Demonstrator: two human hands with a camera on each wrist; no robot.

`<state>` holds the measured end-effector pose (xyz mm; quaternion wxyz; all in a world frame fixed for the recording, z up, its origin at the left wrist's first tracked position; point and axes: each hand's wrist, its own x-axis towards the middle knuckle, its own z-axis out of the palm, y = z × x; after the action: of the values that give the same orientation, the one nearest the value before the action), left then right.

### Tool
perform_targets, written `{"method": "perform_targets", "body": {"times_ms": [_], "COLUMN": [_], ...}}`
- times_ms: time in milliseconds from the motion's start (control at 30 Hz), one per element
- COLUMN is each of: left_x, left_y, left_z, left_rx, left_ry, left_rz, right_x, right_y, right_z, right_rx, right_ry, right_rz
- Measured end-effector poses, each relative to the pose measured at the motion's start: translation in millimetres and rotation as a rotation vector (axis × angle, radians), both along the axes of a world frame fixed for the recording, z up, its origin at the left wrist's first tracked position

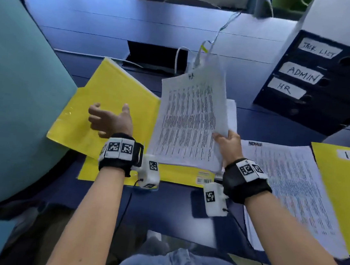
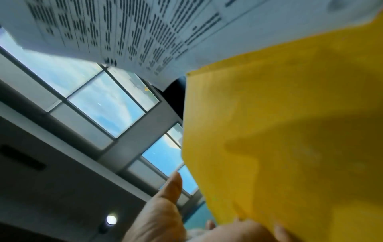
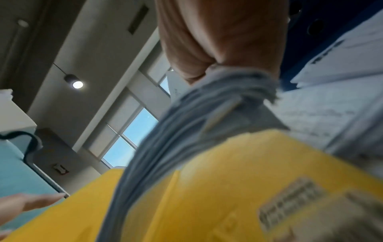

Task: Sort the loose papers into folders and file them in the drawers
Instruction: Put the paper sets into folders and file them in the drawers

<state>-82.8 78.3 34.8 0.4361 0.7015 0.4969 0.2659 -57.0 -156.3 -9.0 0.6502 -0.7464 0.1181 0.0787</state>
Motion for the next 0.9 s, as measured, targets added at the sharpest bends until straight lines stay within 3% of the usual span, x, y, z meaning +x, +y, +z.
{"method": "perform_targets", "body": {"times_ms": [100,233,367,467,600,700,800,900], "left_x": [-20.1,-33.8,-43.9,-55.8,-63.1,-65.4,-62.2,-56.6], "left_y": [18.0,25.5,23.6,27.5,22.9,11.4,7.8,-2.3], "left_z": [-9.5,-16.5,-25.1,-39.1,-28.3,-14.8,-28.4,-47.6], "left_rx": [-0.043,-0.131,-0.243,-0.465,-0.591,-0.725,-0.807,-0.776], "left_ry": [0.037,-0.005,-0.108,-0.131,-0.389,-0.576,-0.600,-0.384], "left_rz": [0.226,0.388,0.462,0.451,0.539,0.427,0.158,-0.211], "right_x": [-3.4,-2.2,1.4,2.3,0.6,1.9,3.5,5.8], "right_y": [14.3,27.1,29.7,27.4,26.9,26.5,24.5,20.5], "right_z": [-20.1,-38.6,-44.1,-48.7,-54.8,-55.5,-54.0,-52.3], "right_rx": [0.027,-0.002,0.002,-0.006,-0.050,-0.104,-0.161,-0.213], "right_ry": [0.105,0.180,0.195,0.206,0.211,0.216,0.234,0.259], "right_rz": [-0.048,-0.065,-0.049,-0.034,-0.022,0.001,0.043,0.102]}}
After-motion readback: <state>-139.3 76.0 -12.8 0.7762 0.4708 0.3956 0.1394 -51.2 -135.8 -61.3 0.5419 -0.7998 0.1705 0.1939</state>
